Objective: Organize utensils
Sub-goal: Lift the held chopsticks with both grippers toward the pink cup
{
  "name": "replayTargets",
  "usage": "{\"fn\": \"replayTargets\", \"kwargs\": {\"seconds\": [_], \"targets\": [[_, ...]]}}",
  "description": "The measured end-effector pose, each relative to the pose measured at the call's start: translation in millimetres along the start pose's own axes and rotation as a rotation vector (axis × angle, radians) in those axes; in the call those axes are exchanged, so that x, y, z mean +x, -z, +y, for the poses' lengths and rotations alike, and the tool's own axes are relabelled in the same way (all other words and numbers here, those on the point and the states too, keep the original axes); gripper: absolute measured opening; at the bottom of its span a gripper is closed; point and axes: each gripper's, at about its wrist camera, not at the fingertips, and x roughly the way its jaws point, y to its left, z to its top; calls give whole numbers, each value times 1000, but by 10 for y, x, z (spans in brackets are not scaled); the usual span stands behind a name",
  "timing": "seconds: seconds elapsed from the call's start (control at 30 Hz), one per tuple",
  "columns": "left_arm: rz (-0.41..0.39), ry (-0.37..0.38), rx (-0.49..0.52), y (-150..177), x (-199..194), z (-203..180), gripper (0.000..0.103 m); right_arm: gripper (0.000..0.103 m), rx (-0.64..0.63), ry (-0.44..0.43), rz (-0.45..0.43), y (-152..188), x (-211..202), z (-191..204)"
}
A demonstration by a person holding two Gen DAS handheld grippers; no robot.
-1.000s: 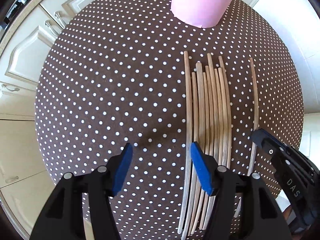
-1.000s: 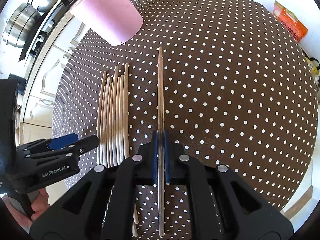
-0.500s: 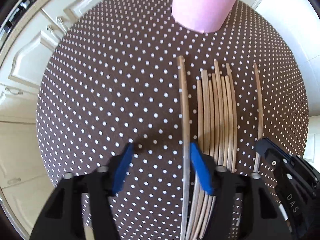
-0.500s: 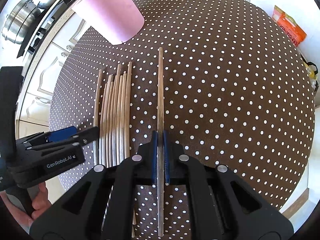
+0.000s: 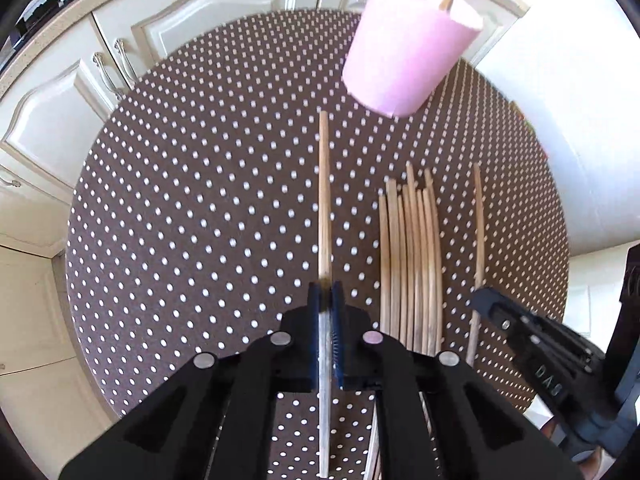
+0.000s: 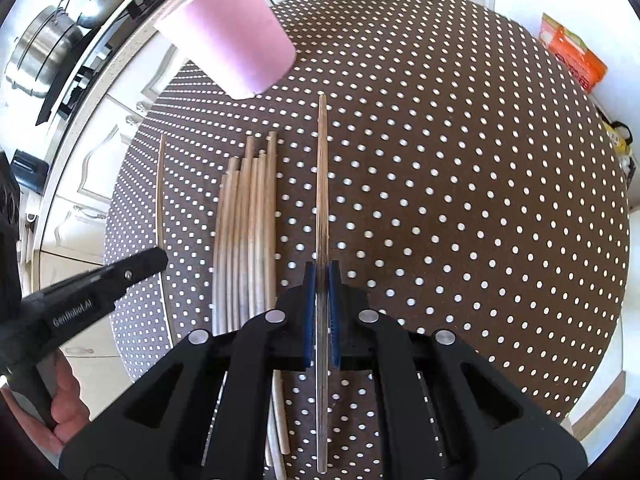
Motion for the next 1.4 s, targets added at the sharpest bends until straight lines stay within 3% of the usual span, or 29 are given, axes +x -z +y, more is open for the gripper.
{"fn": "replayTargets", "kwargs": {"seconds": [0.1,0.5,0.9,1.4], "targets": [[-34,7,-2,-33,-137,12,7,6,-16,-9,-31,2,-83,72],[-162,4,47,-96,-668,-18,7,6,-26,-9,-303,-196,-849,172],[-311,0,139,-335,-1254,-470,6,6,-12,-44,-496,-527,-1468,276],[-520,-8,112,-1046,-1967,-712,7,6,-65,-63,-703,-1207,-1922,621]]}}
